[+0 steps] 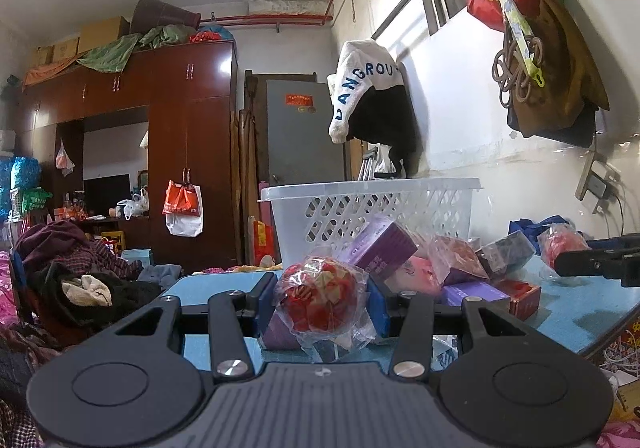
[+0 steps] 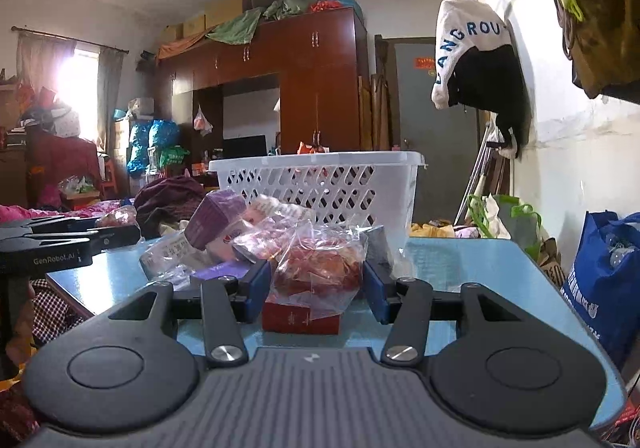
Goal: Organize objects
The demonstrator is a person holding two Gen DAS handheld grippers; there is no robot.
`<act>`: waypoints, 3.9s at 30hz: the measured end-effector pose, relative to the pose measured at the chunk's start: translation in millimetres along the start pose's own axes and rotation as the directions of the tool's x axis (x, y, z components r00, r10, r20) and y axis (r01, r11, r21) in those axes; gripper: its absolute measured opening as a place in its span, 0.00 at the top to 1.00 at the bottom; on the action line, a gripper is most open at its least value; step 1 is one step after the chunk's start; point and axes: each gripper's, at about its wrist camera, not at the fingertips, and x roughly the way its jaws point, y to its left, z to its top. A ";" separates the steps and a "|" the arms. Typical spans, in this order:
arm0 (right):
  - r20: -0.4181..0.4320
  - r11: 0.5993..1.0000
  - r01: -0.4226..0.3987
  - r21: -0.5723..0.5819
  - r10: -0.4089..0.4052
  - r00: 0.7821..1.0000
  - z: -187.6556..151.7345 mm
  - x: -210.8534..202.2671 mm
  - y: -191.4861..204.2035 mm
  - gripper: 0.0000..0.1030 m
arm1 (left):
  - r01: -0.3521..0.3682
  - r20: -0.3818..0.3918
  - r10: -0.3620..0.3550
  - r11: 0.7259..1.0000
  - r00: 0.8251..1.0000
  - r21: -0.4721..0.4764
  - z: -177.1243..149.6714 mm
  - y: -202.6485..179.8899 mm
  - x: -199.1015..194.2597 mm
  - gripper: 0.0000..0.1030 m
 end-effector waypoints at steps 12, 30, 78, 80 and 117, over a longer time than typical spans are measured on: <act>0.056 1.000 -0.010 -0.017 0.011 0.998 48.2 6.4 -3.0 0.48 | 0.074 0.068 -0.072 0.997 0.995 -0.027 46.9 2.4 14.6 0.51; -0.083 0.999 0.021 0.025 -0.019 0.996 129.2 155.6 -34.3 0.00 | 0.051 -0.162 -0.061 0.997 0.985 -0.063 127.7 -5.0 195.6 0.11; -0.313 0.980 0.190 0.063 -0.161 0.936 4.7 41.6 -84.9 0.46 | 0.069 -0.289 -0.127 0.977 0.949 -0.202 -6.3 29.2 53.8 0.51; -0.310 0.980 0.187 0.064 -0.159 0.937 4.8 41.2 -85.0 0.46 | 0.042 -0.291 -0.109 0.973 0.950 -0.228 -7.7 32.6 56.6 0.53; -0.052 0.977 0.210 0.036 -0.208 0.977 24.2 7.0 -61.0 0.49 | 0.004 -0.052 -0.010 0.993 0.999 -0.119 11.8 23.2 21.9 0.69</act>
